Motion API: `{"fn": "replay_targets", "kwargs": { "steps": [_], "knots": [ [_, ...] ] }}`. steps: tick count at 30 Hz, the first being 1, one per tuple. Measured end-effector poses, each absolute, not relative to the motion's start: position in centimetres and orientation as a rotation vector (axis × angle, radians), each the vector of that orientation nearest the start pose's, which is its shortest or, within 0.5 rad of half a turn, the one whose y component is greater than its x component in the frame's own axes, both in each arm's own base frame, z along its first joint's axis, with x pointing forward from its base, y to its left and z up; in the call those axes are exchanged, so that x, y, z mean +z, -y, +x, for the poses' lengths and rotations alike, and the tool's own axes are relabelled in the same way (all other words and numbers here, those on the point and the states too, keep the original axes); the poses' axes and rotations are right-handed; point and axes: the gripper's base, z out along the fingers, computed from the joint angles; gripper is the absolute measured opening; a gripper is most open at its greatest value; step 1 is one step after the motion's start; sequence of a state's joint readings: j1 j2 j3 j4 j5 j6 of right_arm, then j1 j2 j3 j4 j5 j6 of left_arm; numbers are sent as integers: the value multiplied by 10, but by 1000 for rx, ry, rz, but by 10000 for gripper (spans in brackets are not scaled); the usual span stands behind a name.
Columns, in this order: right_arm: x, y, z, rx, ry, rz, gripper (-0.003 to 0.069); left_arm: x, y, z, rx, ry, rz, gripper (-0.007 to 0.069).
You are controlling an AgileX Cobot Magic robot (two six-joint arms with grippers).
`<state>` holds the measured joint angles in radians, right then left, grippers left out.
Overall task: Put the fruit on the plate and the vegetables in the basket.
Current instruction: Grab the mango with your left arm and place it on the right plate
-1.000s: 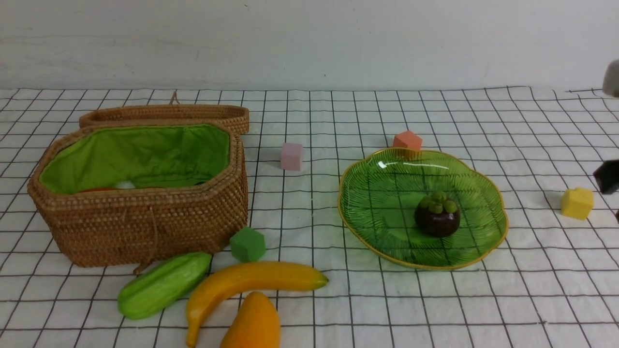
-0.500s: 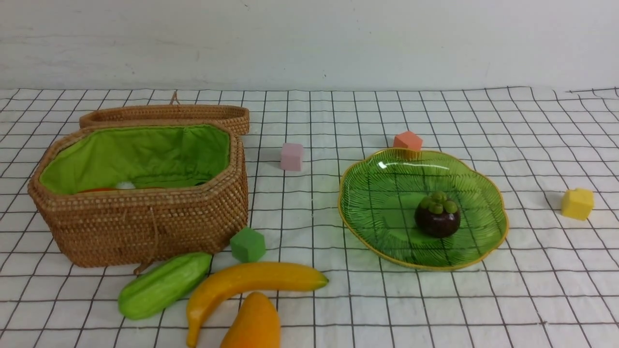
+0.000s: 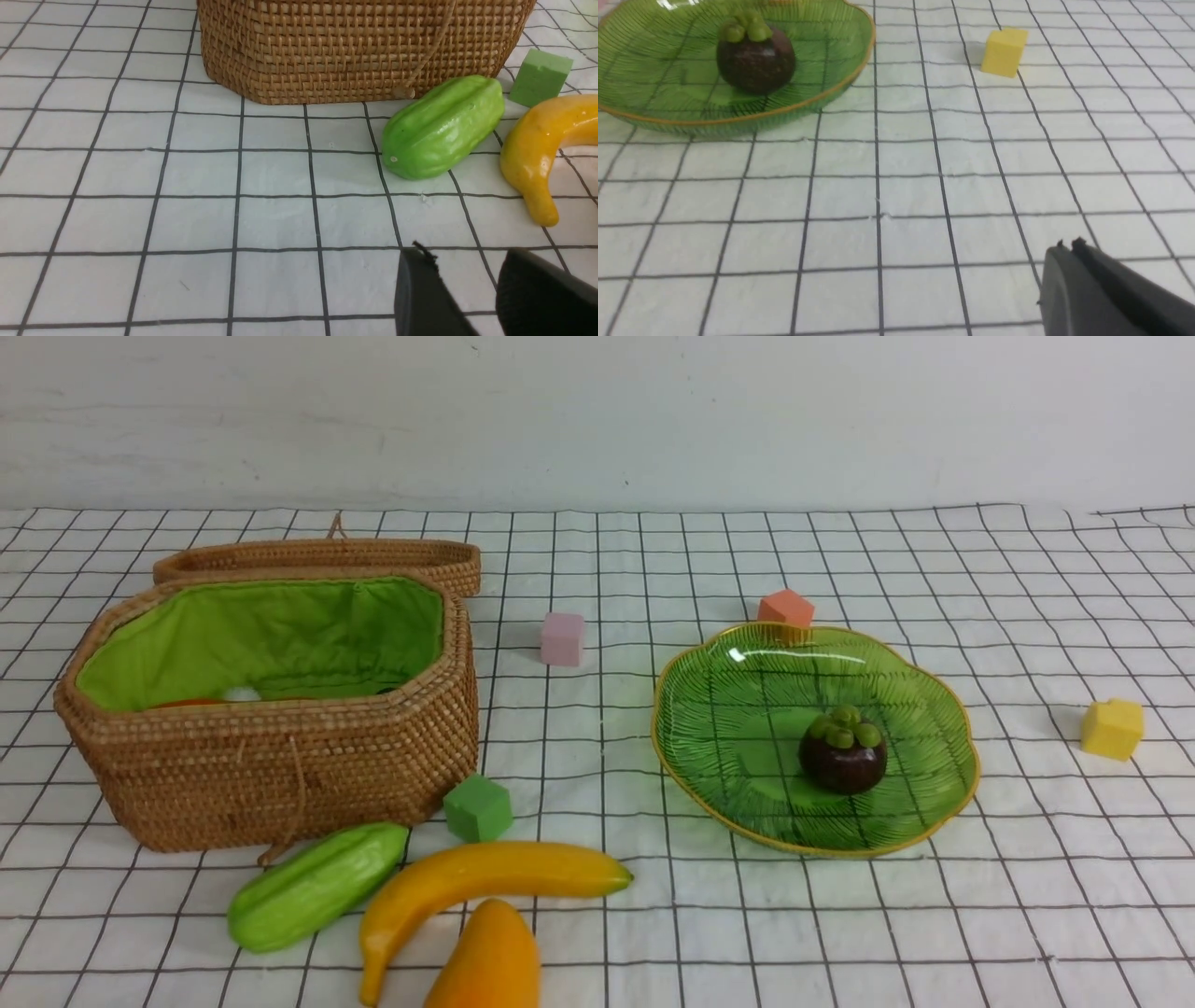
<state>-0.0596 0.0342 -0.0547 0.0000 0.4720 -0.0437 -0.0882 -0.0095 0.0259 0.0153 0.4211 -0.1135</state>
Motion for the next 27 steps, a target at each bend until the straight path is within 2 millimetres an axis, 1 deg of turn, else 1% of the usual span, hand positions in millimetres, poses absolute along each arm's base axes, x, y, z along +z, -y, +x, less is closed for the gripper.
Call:
{"fn": "replay_targets", "kwargs": {
  "steps": [1,2,4,8,27],
  "knots": [
    [178,3,50,-73,-1939,21,8,167,4,51,-120,-1923,-15,239],
    [173,3,50,-68,-1934,28,9,167,4,51,-120,-1924,-15,239],
    [174,3,51,-64,-1888,36,12,167,4,51,-120,-1924,-15,239],
    [175,3,52,-56,-1867,42,15,167,4,51,-120,-1924,-15,239],
    [175,3,52,-52,-1861,45,29,167,4,51,-120,-1924,-15,239]
  ]
}}
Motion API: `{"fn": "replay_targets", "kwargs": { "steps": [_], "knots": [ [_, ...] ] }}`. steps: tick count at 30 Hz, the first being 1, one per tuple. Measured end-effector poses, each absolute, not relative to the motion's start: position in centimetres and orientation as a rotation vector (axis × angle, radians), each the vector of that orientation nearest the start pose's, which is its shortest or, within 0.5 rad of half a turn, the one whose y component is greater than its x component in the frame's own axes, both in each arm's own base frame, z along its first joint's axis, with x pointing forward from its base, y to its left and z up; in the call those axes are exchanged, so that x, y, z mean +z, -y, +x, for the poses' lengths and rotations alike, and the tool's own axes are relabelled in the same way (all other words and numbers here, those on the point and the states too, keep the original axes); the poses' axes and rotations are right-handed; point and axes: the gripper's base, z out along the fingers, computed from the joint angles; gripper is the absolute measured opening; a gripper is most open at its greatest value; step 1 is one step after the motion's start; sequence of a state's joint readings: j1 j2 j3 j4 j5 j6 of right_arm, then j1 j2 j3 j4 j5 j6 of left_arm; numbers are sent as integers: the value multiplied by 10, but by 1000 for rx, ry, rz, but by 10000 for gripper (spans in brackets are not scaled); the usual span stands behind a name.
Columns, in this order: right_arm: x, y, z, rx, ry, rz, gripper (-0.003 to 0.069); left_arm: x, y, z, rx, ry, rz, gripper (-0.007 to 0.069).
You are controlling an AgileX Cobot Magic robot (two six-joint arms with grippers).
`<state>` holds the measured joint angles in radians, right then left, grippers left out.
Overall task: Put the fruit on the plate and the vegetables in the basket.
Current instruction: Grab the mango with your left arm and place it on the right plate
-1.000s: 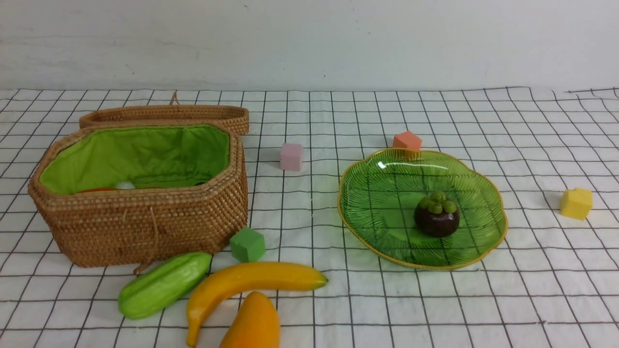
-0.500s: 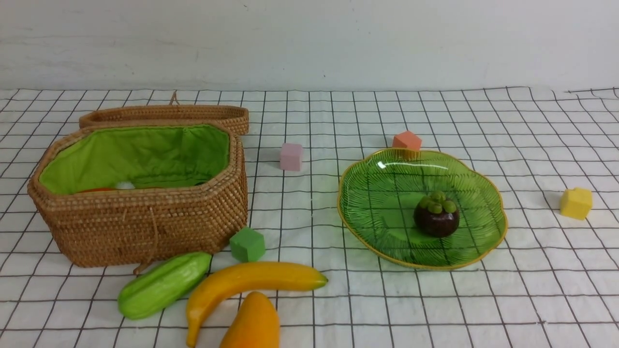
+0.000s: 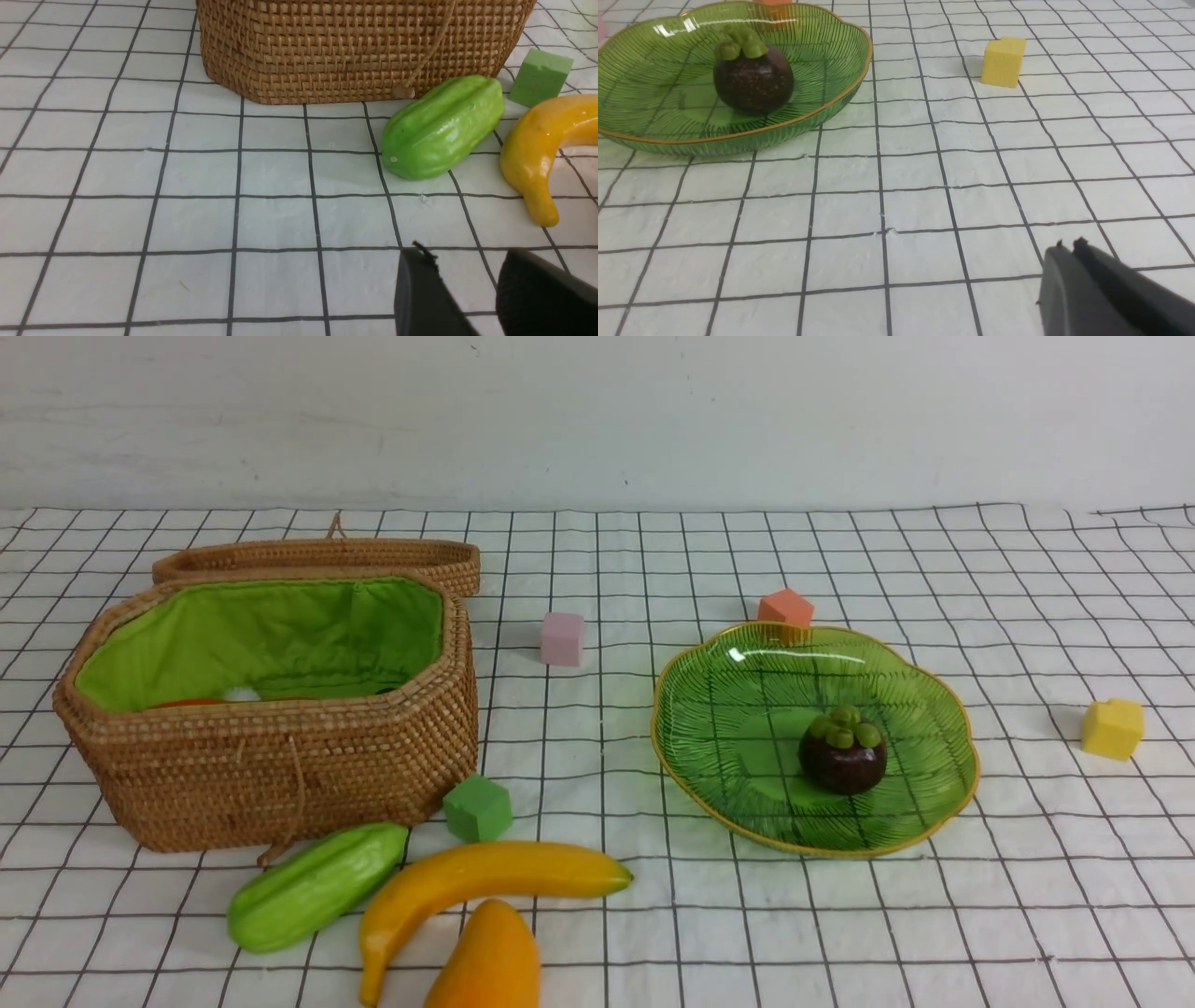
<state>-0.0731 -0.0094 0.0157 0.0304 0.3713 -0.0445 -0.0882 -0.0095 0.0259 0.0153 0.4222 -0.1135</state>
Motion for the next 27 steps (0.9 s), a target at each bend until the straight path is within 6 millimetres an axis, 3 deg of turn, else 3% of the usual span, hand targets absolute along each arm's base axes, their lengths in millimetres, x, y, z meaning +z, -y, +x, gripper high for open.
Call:
{"fn": "replay_targets", "kwargs": {
  "steps": [9,13,20,22,24,27],
  "knots": [
    [175,3,52,-52,-1861,45,39,167,4,51,-117,-1918,-13,239],
    [175,3,52,-52,-1861,45,48,180,5,55,-160,-1765,-33,239],
    [175,3,53,-51,-1861,46,57,236,-4,49,-434,-1132,-297,239],
    [175,3,53,-51,-1861,46,60,253,-6,44,-454,-1054,-309,239],
    [175,3,53,-51,-1861,46,63,281,-6,38,-458,-991,-286,239],
    [175,3,53,-51,-1861,46,67,343,-3,33,-433,-958,-220,239]
  ]
}}
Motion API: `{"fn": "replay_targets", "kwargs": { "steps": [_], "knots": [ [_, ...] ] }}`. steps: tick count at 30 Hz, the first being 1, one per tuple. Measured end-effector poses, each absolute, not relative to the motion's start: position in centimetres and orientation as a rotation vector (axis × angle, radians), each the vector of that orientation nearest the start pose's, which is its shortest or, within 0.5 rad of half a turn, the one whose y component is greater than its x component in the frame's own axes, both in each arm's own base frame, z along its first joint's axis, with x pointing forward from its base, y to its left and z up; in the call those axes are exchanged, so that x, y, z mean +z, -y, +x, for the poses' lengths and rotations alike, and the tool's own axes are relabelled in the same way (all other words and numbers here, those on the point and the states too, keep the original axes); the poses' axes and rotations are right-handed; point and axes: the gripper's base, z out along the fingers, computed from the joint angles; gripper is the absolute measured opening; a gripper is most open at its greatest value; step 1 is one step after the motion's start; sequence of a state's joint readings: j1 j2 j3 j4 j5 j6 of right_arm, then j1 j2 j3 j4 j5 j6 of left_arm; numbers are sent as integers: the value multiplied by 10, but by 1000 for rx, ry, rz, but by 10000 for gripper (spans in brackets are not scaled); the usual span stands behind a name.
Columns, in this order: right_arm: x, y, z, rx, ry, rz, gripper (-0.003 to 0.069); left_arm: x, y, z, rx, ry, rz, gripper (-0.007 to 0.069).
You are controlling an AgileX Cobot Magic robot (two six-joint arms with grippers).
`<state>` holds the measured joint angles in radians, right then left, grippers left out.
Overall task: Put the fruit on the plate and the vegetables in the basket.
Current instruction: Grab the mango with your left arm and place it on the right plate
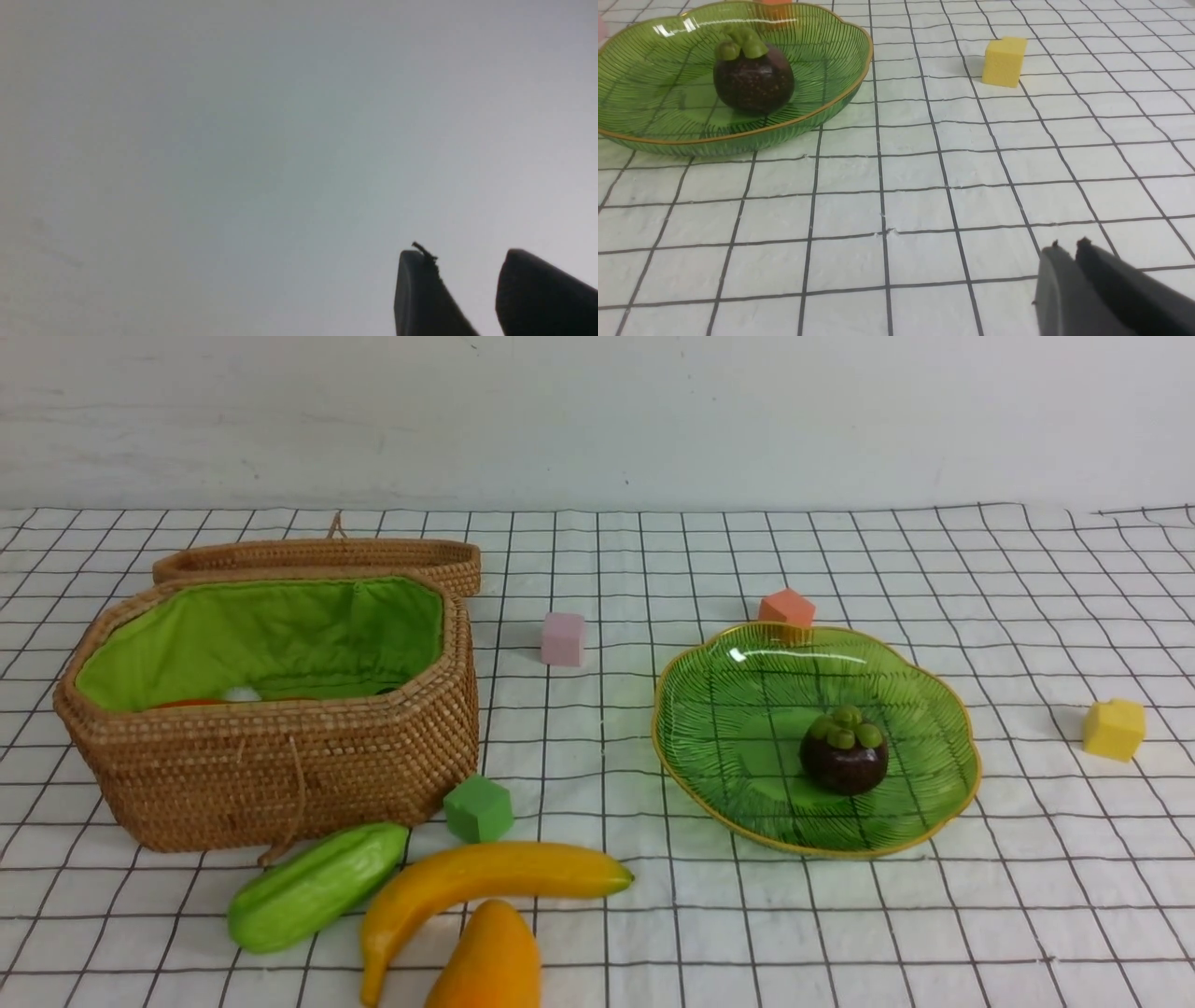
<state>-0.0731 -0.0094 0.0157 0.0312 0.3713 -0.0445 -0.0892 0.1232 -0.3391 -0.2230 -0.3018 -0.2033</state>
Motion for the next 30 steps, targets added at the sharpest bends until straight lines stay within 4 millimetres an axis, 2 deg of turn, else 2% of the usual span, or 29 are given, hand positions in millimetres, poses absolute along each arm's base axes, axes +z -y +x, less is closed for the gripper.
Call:
{"fn": "replay_targets", "kwargs": {
  "steps": [1,3,4,5,6,7,8,9,10,11,14,18,21,24,26,27,30],
  "knots": [
    [175,3,53,-51,-1861,46,67,369,-2,34,-427,-970,-201,239],
    [175,3,53,-50,-1861,47,67,392,0,35,-425,-1005,-183,239],
    [175,3,53,-50,-1861,47,71,415,4,48,-420,-1141,-168,239],
    [175,3,53,-50,-1861,47,72,426,6,53,-421,-1205,-162,239],
    [175,3,53,-50,-1861,47,73,427,7,58,-418,-1235,-161,239],
    [175,3,53,-50,-1861,47,76,434,11,73,-400,-1415,-148,239],
    [175,3,53,-50,-1861,47,76,433,12,79,-397,-1447,-149,239],
    [175,3,53,-50,-1861,47,78,428,15,99,-375,-1604,-143,239],
    [175,3,53,-50,-1861,47,78,427,15,102,-372,-1630,-142,239],
    [175,3,53,-50,-1861,47,79,421,17,119,-354,-1718,-142,239],
    [175,3,53,-50,-1861,47,79,400,23,156,-373,-1893,-167,239],
    [175,3,53,-50,-1861,47,81,378,44,172,-441,-2085,-88,239],
    [175,3,53,-51,-1861,46,86,347,77,185,-477,-2339,86,269],
    [175,3,53,-51,-1861,46,88,310,111,198,-462,-2572,245,360],
    [175,3,53,-51,-1861,46,88,291,129,205,-438,-2642,318,452],
    [175,3,53,-51,-1861,46,88,289,129,206,-434,-2651,318,452],
    [175,3,53,-51,-1861,46,90,254,152,222,-348,-2750,330,626]
  ]
}}
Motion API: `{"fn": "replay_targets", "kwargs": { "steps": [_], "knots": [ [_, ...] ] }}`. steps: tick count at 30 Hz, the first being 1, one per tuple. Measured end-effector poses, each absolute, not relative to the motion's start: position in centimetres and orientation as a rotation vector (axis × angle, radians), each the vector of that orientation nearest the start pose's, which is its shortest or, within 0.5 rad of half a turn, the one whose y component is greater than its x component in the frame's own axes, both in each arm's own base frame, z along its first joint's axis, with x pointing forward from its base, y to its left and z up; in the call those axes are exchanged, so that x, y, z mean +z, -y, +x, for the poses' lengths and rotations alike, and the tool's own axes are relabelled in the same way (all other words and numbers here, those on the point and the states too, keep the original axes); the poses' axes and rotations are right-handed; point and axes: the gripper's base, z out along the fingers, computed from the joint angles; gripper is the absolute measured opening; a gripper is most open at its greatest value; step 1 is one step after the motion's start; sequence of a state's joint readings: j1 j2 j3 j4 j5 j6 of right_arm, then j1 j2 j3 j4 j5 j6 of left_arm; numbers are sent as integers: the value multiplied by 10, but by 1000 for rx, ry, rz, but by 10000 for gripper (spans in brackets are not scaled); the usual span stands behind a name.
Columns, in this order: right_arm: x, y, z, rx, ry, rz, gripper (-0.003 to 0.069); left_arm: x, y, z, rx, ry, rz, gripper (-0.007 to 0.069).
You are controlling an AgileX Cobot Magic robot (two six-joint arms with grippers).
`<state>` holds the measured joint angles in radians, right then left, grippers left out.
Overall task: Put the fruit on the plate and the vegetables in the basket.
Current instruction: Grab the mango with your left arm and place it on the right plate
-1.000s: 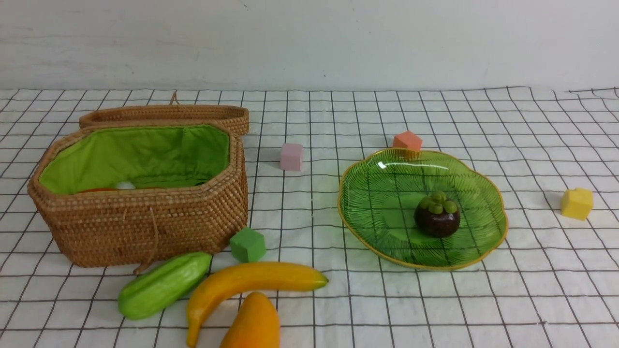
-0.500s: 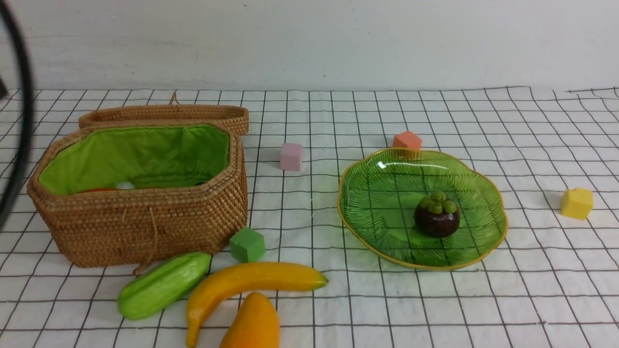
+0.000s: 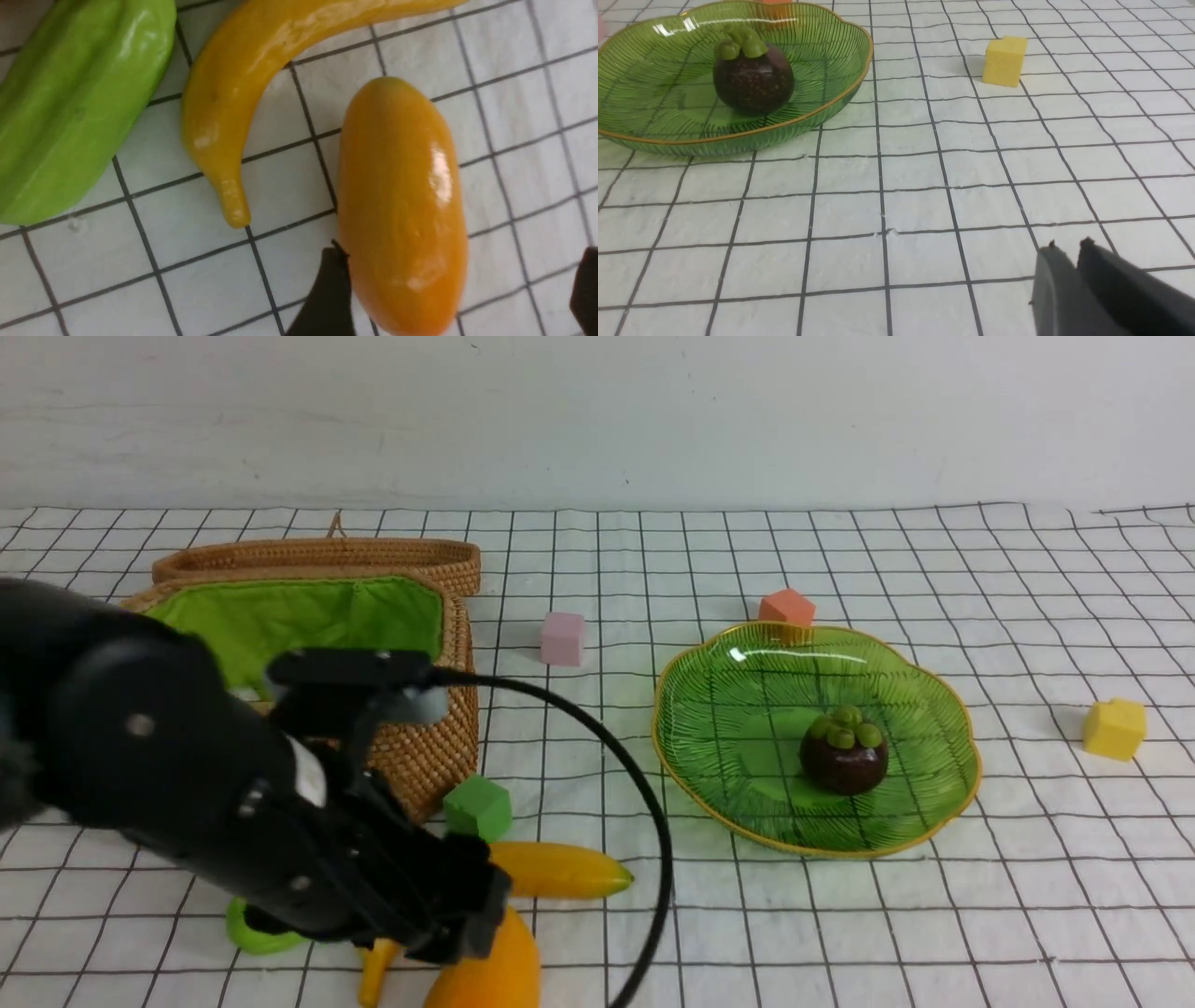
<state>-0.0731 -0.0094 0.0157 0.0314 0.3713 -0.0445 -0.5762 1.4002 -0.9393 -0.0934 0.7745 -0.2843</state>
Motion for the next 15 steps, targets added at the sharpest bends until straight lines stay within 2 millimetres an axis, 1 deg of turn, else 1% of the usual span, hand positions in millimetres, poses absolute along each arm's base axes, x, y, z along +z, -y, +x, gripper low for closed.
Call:
{"fn": "replay_targets", "kwargs": {
  "steps": [1,2,5,7,8,9,11,15],
  "knots": [
    [175,3,53,-51,-1861,46,90,254,152,222,-346,-2748,328,631],
    [175,3,53,-51,-1861,46,91,238,158,230,-306,-2795,315,656],
    [175,3,53,-51,-1861,46,91,205,166,242,-255,-2882,286,665],
    [175,3,53,-51,-1861,46,91,185,171,247,-248,-2929,265,644],
    [175,3,53,-51,-1861,46,91,182,172,248,-244,-2939,265,640],
    [175,3,53,-51,-1861,46,91,171,174,250,-244,-2972,261,605],
    [175,3,53,-51,-1861,46,91,166,176,250,-257,-2989,261,560],
    [175,3,53,-51,-1861,46,91,173,178,251,-275,-2979,288,559]
  ]
}}
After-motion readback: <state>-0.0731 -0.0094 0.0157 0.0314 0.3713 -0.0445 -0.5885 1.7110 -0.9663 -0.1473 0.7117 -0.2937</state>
